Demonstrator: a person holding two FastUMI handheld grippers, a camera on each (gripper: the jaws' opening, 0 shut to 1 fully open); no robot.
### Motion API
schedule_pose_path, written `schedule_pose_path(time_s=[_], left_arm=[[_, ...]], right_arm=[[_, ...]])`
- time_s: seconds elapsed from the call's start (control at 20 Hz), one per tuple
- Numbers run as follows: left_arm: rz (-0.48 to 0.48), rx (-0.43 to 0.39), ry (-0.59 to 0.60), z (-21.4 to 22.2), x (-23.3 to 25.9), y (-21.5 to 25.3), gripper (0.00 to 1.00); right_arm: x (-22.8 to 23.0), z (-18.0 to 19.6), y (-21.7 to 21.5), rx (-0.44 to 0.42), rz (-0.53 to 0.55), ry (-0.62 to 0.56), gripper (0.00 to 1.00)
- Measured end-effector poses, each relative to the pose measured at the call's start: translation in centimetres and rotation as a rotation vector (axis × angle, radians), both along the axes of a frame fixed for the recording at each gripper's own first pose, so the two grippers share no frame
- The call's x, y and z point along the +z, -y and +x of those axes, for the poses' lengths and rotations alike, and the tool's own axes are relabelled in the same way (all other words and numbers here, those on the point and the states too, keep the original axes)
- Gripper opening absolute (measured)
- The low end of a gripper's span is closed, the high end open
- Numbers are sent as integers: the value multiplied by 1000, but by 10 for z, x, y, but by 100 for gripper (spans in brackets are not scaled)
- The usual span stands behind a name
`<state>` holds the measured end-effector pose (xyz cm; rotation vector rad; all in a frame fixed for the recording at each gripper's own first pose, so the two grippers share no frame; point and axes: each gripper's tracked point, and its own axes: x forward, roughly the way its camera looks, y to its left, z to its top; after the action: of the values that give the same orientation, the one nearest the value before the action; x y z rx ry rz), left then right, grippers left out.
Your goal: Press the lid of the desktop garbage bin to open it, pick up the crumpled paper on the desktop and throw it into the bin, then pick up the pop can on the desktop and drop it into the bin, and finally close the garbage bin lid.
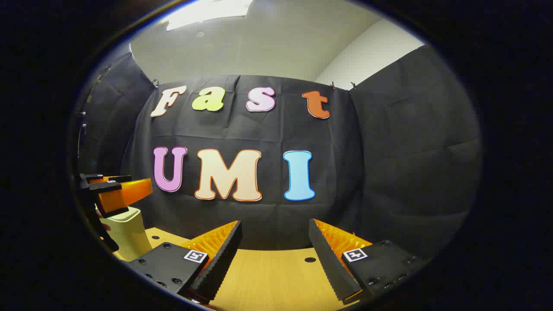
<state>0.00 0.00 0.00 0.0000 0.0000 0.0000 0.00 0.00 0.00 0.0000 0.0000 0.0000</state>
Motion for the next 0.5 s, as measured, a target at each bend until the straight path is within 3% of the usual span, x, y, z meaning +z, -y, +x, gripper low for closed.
schedule_pose_path(time_s=[0.5], left_arm=[[43,97,-28,-7,-11,-27,91]], right_arm=[[-13,8,-20,49,-5,-26,98]])
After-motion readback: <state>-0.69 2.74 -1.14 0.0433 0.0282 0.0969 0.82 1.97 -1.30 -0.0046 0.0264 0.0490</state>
